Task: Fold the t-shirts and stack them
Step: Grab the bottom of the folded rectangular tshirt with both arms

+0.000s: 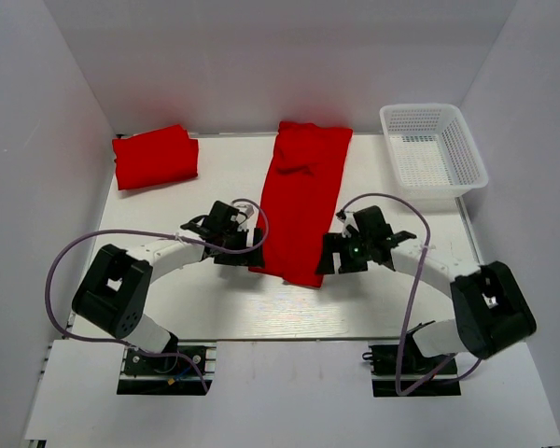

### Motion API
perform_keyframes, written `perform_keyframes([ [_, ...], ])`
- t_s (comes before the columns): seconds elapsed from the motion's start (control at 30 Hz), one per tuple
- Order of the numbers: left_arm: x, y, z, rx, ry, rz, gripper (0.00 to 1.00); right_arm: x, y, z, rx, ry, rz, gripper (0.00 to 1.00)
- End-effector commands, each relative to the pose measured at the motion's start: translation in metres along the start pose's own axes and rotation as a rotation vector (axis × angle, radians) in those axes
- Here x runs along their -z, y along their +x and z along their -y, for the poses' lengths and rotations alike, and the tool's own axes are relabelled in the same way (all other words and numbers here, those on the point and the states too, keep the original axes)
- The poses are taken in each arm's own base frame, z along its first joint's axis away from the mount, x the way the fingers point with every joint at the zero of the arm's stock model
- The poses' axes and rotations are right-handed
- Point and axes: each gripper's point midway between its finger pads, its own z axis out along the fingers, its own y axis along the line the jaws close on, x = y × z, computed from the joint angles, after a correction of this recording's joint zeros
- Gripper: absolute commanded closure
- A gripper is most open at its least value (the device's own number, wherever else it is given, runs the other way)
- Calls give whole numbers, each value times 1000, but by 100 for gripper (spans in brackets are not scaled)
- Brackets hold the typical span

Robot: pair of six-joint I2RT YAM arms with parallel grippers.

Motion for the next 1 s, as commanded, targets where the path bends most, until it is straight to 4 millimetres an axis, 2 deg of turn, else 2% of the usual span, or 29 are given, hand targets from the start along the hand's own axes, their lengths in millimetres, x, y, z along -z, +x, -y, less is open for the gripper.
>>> perform_keyframes([
  [0.0, -2, 1, 5, -15, 13, 16, 0, 14, -19, -40, 20, -156, 114, 10],
  [0.03, -4, 1, 4, -15, 12, 14, 0, 9, -3, -33, -6, -144, 84, 10],
  [0.17, -12, 11, -5, -14, -24, -25, 0, 0, 14, -34, -38, -175, 42, 10],
  [0.23, -14, 9, -5, -14, -25, -28, 4, -4, 18, -36, -48, -180, 27, 10],
  [0.3, -15, 13, -5, -13, -17, -32, 12, -7, 21, -34, -58, -174, 15, 10],
  [0.4, -19, 28, -12, -8, -25, -54, 18, -12, 28, -32, -80, -168, -7, 10],
  [0.43, -19, 26, -12, -10, -22, -46, 21, -15, 25, -36, -81, -184, 6, 10],
  [0.5, -20, 32, -6, -16, 6, -62, 33, -18, 28, -37, -95, -193, -7, 13],
  [0.57, -21, 36, -5, -4, 16, -66, 38, -23, 30, -35, -115, -181, -18, 21],
  [0.6, -23, 38, 0, -6, 42, -61, 44, -24, 29, -32, -129, -164, -9, 25],
  [0.7, -25, 46, 1, 8, 62, -73, 57, -28, 30, -29, -156, -143, -6, 47],
  [0.73, -25, 46, 2, 19, 61, -74, 66, -29, 31, -28, -158, -138, -8, 65],
  [0.77, -25, 46, 2, 19, 61, -74, 73, -28, 33, -26, -170, -122, -12, 74],
  [0.8, -24, 50, 3, 14, 60, -88, 87, -27, 32, -24, -172, -111, -7, 99],
  [0.83, -24, 50, 3, 23, 60, -89, 100, -27, 33, -25, -168, -113, -10, 100],
  [0.9, -19, 50, 10, 22, 92, -92, 100, -24, 35, -26, -150, -117, -20, 100],
  [0.97, -9, 58, 22, 24, 151, -95, 100, -16, 35, -36, -116, -150, -15, 100],
])
